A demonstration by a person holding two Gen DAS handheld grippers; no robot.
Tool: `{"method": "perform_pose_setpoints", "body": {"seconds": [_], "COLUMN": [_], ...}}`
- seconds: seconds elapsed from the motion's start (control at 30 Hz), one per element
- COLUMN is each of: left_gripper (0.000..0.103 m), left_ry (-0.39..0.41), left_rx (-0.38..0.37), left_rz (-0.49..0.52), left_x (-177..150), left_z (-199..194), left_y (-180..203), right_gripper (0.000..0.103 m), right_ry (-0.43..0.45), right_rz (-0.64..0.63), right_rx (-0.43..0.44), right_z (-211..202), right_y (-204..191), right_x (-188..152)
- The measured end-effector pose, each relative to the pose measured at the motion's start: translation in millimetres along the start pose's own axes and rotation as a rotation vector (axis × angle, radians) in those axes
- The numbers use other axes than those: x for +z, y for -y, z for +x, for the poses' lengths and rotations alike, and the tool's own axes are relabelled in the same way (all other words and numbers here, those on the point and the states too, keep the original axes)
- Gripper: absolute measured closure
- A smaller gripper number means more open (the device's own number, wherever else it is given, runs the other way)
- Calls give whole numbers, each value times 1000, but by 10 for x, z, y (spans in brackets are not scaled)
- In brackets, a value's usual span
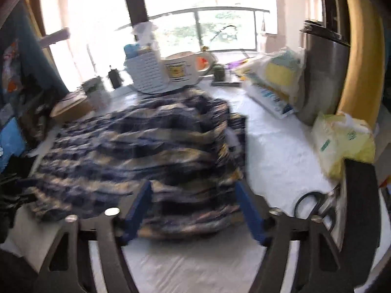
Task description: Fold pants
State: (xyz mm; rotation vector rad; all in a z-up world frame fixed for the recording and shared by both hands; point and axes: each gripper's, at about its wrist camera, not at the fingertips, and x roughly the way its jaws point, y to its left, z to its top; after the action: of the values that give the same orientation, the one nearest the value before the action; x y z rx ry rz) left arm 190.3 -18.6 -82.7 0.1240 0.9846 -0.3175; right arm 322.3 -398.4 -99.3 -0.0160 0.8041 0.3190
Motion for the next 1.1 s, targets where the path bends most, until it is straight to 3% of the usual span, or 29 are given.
{"method": "perform_pose_setpoints", "body": {"seconds": [0.07, 0.27, 0.33, 0.57, 0.67, 0.77, 0.87, 1.0, 1.1], "left_gripper": [52, 52, 52, 52, 52, 52, 52, 52, 52], "left_ry": [-5, -46, -56, -29, -16, -4, 3, 0, 5], "left_rx": [-2, 8, 13, 15, 17, 18, 21, 34, 33], "left_rz": [-4, -9, -16, -9, 0, 0, -11, -36, -46], "left_x": [4, -33, -33, 57, 104, 149, 177, 201, 220], "left_z": [32, 156, 173, 114, 106, 100, 111, 175, 174], "left_y": [-3, -40, -64, -70, -58, -50, -76, -148, -196], "right_gripper": [43, 42, 35, 34, 33, 33, 33, 16, 16], "right_ry": [-5, -73, -75, 24, 29, -27, -67, -45, -41], "right_rz": [41, 94, 70, 19, -14, -68, -56, -26, -21], "right_rx": [-65, -125, -159, -119, -146, -229, -226, -252, -254], "right_z": [93, 312, 311, 128, 264, 561, 777, 829, 821], "right_y": [128, 388, 359, 271, 260, 294, 394, 502, 473], "right_x": [61, 78, 98, 445, 613, 684, 683, 679, 659]}}
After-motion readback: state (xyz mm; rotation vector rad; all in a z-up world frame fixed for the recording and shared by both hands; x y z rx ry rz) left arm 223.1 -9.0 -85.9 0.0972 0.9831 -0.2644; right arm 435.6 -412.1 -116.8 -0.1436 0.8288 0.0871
